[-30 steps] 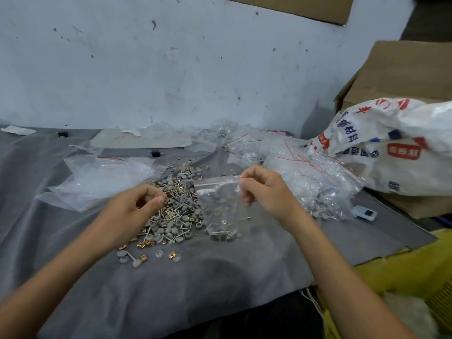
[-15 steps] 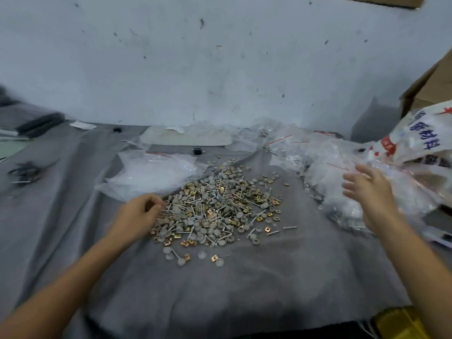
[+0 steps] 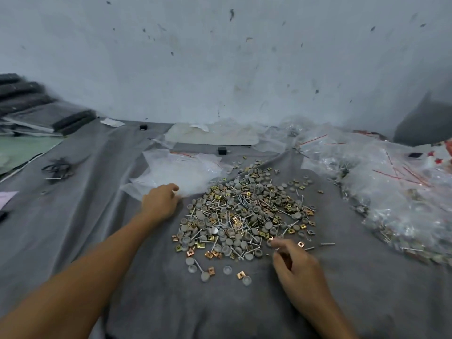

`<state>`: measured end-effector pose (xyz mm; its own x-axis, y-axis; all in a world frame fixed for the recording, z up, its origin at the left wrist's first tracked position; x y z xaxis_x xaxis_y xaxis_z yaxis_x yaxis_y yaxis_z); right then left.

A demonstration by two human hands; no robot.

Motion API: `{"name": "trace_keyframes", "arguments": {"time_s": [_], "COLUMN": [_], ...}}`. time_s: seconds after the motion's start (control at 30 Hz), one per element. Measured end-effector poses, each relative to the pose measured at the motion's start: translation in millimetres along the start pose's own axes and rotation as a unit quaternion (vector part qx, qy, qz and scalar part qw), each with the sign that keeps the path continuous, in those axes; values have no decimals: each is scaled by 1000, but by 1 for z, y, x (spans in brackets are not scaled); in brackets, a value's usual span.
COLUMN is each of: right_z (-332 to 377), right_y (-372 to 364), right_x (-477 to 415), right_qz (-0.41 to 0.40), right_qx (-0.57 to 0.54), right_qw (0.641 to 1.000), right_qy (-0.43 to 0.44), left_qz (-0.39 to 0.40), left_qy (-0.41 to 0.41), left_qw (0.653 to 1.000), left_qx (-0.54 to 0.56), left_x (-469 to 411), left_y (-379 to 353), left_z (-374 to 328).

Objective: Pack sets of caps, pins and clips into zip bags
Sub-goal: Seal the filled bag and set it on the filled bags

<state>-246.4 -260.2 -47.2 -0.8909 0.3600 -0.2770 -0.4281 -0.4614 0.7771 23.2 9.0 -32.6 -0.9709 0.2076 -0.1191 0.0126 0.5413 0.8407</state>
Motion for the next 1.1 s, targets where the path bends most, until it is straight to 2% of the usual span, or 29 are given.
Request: {"name": "trace_keyframes", "arguments": {"time_s": [0.17, 0.3, 0.37, 0.5, 0.63, 0.67, 0.73, 0.77, 0.83, 0.97, 1.03, 1.1], "right_z": [2, 5, 6, 7, 21, 27, 38, 44, 51, 51, 51, 51], "right_y": [-2, 0, 0, 3, 10, 9, 1, -2, -2, 3, 6, 8], "right_x": [1, 4, 4, 3, -7, -11, -19, -22, -26, -30, -29, -28], "right_qz": [3, -7, -6, -14, -17, 7, 82, 109, 132, 120, 116, 104], "right_qx": [27, 37, 40, -4, -120, -188, -340, -392, -438, -445, -428, -409], "right_qw": [1000, 999, 999, 1000, 993, 982, 932, 906, 879, 875, 885, 897], "right_qy": [9, 19, 24, 22, 5, -25, -92, -115, -135, -148, -140, -130], "left_qz": [-60, -87, -93, -63, -28, -23, -19, -18, -11, 11, 43, 70], "left_qy": [-29, -4, -17, -118, -257, -285, -344, -369, -396, -390, -360, -312], "left_qw": [995, 978, 972, 963, 955, 950, 934, 925, 916, 919, 930, 940], "left_qx": [79, 190, 216, 233, 146, 126, 95, 85, 71, 55, 58, 117], "left_x": [-2, 1, 5, 29, 79, 92, 116, 127, 141, 147, 144, 142], "left_y": [15, 27, 34, 45, 39, 37, 31, 28, 24, 19, 12, 6], "left_z": [-7, -6, -11, -46, -88, -96, -111, -116, -123, -129, -126, -127]}}
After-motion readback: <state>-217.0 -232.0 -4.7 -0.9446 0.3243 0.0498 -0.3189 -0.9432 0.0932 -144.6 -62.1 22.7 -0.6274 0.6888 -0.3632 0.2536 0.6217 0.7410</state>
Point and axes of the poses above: each hand's wrist, its own x-axis away from the middle knuckle, its own y-axis out of the back of the hand, z = x × y, the point moved 7 cm from there along -x, towards the middle knuckle, and after that the axes turned 11 degrees about x, right-handed, at the moved point
